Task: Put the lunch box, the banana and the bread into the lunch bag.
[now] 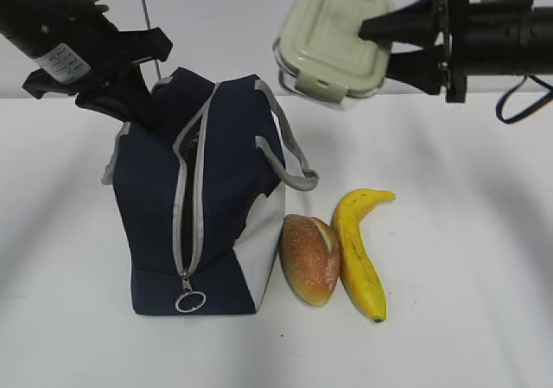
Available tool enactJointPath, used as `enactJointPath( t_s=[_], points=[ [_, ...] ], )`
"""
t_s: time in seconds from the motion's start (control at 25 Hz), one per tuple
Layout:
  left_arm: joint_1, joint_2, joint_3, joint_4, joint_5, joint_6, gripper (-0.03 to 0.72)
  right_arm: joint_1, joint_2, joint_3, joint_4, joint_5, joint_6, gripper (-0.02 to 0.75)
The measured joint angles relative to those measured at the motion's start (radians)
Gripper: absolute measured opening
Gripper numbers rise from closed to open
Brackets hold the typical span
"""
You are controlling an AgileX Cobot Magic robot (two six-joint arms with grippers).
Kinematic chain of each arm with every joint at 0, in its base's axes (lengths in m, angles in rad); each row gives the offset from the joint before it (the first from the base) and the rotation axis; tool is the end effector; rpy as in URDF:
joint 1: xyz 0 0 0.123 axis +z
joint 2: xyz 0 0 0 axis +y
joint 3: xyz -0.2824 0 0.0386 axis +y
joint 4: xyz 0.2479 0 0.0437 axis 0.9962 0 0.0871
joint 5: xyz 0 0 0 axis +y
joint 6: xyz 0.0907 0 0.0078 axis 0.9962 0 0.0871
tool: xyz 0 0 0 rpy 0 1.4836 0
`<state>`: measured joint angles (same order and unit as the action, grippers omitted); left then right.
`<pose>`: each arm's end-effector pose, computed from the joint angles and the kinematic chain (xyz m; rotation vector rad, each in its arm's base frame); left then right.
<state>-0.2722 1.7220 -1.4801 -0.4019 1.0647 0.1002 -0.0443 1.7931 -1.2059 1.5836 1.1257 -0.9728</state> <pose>0.3423 -0.1279 0.3002 0.3295 2.7515 -0.5813 0.3686 0.0660 0.2712 -0.0662 2.0604 1.5003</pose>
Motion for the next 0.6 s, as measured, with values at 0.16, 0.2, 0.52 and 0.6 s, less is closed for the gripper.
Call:
enactJointPath(
  t_s=[0.16, 0.2, 0.52, 0.6],
  points=[
    [0.0, 0.0, 0.0, 0.0, -0.011, 0.0, -0.003, 0.081, -0.002, -0.105, -0.101, 0.014, 0.14, 0.387],
    [0.0, 0.0, 0.0, 0.0, -0.012, 0.0, -0.003, 0.102, -0.002, -0.119, -0.126, 0.012, 0.169, 0.387],
    [0.0, 0.0, 0.0, 0.0, -0.016, 0.003, -0.003, 0.203, 0.0, -0.181, -0.224, -0.101, 0.317, 0.386],
    [0.0, 0.0, 0.0, 0.0, -0.016, 0.003, -0.003, 0.217, 0.017, -0.188, -0.224, -0.113, 0.333, 0.386]
  ],
)
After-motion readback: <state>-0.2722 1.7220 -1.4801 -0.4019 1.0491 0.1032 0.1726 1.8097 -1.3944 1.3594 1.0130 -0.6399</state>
